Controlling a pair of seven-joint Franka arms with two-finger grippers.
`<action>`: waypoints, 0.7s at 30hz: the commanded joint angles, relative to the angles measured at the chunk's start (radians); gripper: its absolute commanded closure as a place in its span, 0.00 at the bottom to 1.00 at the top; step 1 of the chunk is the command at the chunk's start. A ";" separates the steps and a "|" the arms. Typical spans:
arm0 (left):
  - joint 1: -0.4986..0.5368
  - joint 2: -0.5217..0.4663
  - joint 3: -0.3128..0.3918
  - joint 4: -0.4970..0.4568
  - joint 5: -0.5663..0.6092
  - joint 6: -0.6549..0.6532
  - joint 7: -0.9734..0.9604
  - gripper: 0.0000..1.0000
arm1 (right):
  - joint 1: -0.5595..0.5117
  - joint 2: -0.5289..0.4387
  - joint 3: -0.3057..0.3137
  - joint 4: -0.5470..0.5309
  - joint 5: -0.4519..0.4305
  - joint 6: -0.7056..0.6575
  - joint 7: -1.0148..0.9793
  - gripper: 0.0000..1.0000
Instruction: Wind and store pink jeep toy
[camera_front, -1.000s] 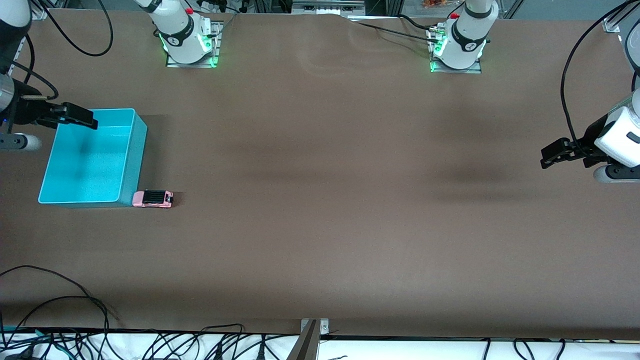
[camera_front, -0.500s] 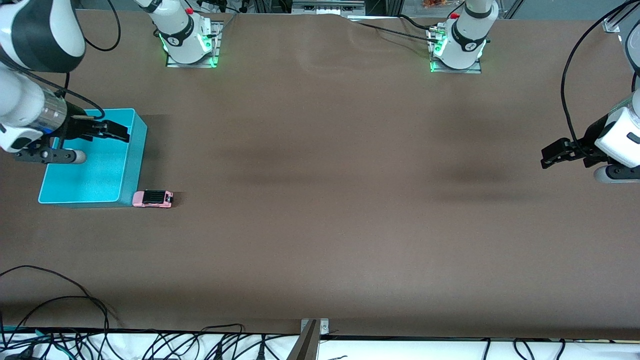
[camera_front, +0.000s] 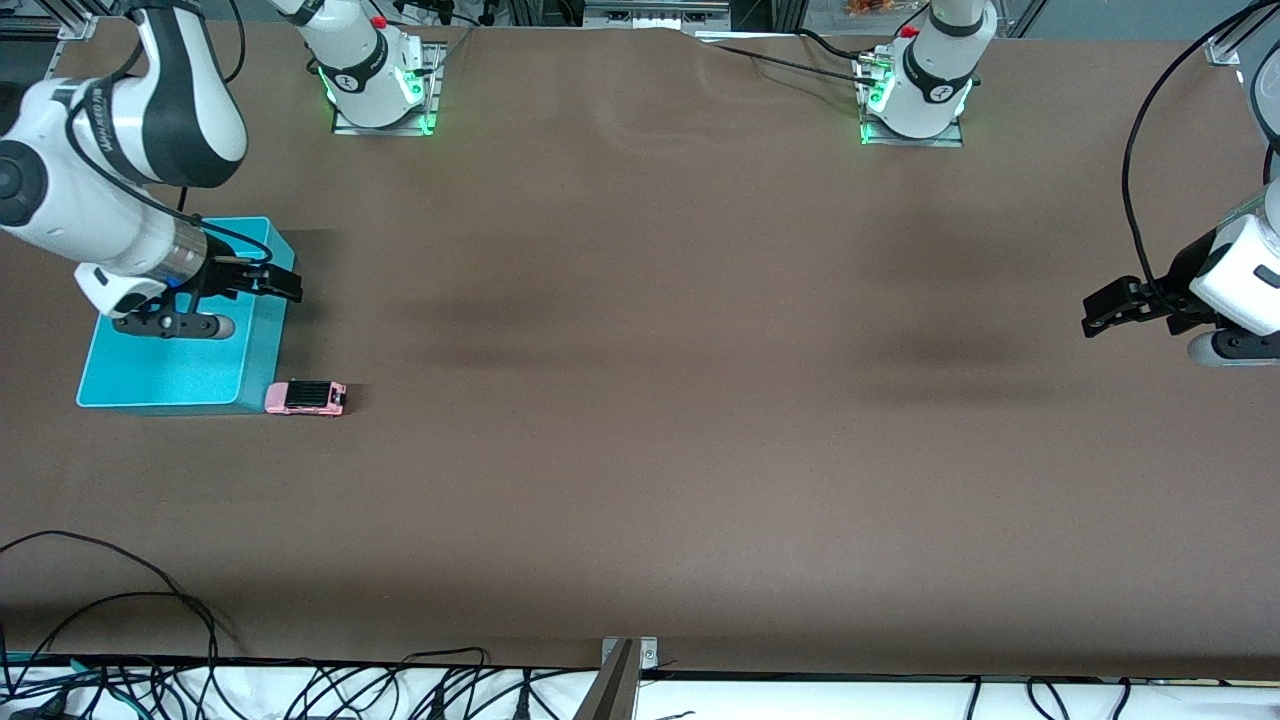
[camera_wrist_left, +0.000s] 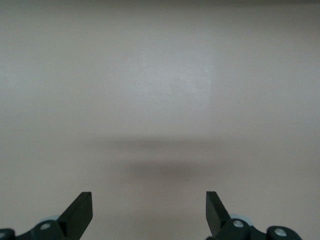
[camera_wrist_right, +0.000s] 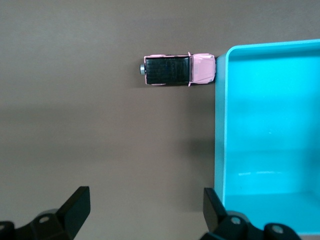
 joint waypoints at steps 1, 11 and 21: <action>0.008 -0.025 0.003 -0.023 -0.026 0.005 0.023 0.00 | -0.004 -0.067 0.002 -0.069 0.014 0.034 0.009 0.00; 0.008 -0.025 0.003 -0.023 -0.026 0.005 0.023 0.00 | -0.006 -0.052 0.002 -0.106 0.014 0.060 0.007 0.00; 0.008 -0.024 0.003 -0.023 -0.026 0.005 0.023 0.00 | -0.009 -0.016 0.004 -0.156 0.014 0.167 0.009 0.00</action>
